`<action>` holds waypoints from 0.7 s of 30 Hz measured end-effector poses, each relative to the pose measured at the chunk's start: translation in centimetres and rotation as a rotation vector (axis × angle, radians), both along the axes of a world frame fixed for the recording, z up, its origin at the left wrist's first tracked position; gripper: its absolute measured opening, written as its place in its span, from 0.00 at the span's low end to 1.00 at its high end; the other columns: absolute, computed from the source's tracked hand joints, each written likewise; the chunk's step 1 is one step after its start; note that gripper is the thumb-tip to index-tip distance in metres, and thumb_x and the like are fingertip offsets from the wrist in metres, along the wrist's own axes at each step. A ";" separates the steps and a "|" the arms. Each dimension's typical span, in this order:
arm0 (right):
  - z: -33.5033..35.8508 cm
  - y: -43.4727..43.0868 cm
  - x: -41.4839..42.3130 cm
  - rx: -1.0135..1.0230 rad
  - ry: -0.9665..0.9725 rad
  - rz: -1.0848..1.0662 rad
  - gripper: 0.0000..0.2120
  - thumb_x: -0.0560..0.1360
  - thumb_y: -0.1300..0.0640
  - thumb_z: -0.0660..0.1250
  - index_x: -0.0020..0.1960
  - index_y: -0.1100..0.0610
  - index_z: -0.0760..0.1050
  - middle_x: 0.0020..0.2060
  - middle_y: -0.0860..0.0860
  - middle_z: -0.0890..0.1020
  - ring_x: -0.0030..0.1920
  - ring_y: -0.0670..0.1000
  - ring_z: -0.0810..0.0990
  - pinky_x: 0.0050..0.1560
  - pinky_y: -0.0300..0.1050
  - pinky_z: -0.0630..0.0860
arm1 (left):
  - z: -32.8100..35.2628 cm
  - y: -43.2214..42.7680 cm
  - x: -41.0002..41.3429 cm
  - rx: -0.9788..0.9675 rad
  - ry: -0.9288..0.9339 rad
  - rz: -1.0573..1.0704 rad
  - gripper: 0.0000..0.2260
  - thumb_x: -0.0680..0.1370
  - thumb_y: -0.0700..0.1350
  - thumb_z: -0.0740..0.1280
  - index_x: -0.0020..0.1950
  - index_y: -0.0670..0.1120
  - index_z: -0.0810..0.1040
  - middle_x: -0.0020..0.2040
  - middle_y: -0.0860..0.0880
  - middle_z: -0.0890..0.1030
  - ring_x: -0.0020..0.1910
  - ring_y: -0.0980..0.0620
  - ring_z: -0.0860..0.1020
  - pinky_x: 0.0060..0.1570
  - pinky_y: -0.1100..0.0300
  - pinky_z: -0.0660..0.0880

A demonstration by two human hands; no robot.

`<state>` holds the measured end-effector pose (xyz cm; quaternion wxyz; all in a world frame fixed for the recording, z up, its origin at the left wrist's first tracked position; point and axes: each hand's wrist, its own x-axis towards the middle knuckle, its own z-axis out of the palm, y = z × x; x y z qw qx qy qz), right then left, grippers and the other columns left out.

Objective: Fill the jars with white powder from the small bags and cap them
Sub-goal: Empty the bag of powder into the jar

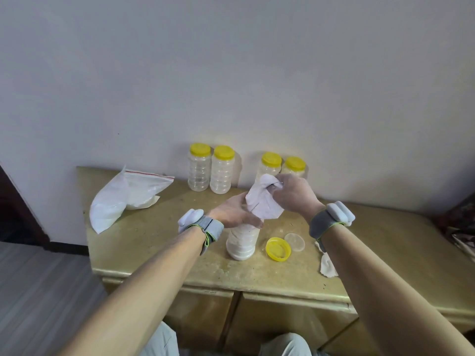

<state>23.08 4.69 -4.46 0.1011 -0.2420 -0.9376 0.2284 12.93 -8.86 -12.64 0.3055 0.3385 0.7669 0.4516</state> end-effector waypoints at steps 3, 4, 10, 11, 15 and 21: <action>0.2 -0.1 0.0 0.056 -0.084 -0.047 0.11 0.77 0.46 0.59 0.43 0.50 0.75 0.40 0.50 0.80 0.41 0.56 0.80 0.43 0.46 0.74 | 0.1 0.0 0.0 0.000 -0.004 -0.002 0.33 0.63 0.49 0.80 0.65 0.57 0.73 0.62 0.57 0.80 0.64 0.55 0.76 0.68 0.53 0.71; 0.2 0.0 -0.1 0.081 -0.088 -0.044 0.11 0.77 0.45 0.59 0.43 0.50 0.75 0.42 0.50 0.80 0.45 0.57 0.79 0.44 0.47 0.73 | 0.2 0.0 0.0 0.006 -0.006 -0.004 0.32 0.63 0.48 0.80 0.65 0.58 0.73 0.62 0.57 0.80 0.64 0.55 0.76 0.67 0.53 0.71; 0.8 -0.2 -0.4 -0.047 0.010 0.107 0.06 0.76 0.62 0.60 0.47 0.55 0.75 0.39 0.51 0.77 0.46 0.57 0.78 0.46 0.49 0.75 | 0.2 -0.1 0.1 0.007 -0.026 -0.011 0.29 0.66 0.45 0.79 0.63 0.58 0.72 0.62 0.56 0.80 0.64 0.55 0.76 0.66 0.55 0.71; 0.9 -0.2 -0.5 -0.078 0.021 0.133 0.08 0.75 0.64 0.60 0.48 0.54 0.75 0.40 0.51 0.78 0.47 0.56 0.78 0.46 0.48 0.75 | 0.2 -0.1 0.1 0.008 -0.023 -0.009 0.29 0.66 0.45 0.80 0.63 0.59 0.73 0.61 0.56 0.80 0.64 0.55 0.76 0.66 0.55 0.71; 0.9 -0.2 -0.5 -0.166 0.041 0.177 0.17 0.71 0.70 0.58 0.51 0.52 0.77 0.45 0.52 0.82 0.48 0.52 0.79 0.45 0.43 0.75 | 0.2 0.1 0.1 -0.007 0.005 -0.009 0.32 0.60 0.51 0.79 0.63 0.59 0.74 0.60 0.57 0.81 0.62 0.55 0.77 0.67 0.52 0.73; 1.1 -0.1 -0.2 -0.095 0.089 0.110 0.04 0.75 0.56 0.70 0.42 0.54 0.77 0.31 0.47 0.79 0.34 0.49 0.77 0.36 0.41 0.72 | 0.5 -0.1 0.4 -0.015 0.011 -0.007 0.34 0.58 0.53 0.79 0.64 0.58 0.74 0.60 0.57 0.81 0.62 0.55 0.78 0.67 0.50 0.73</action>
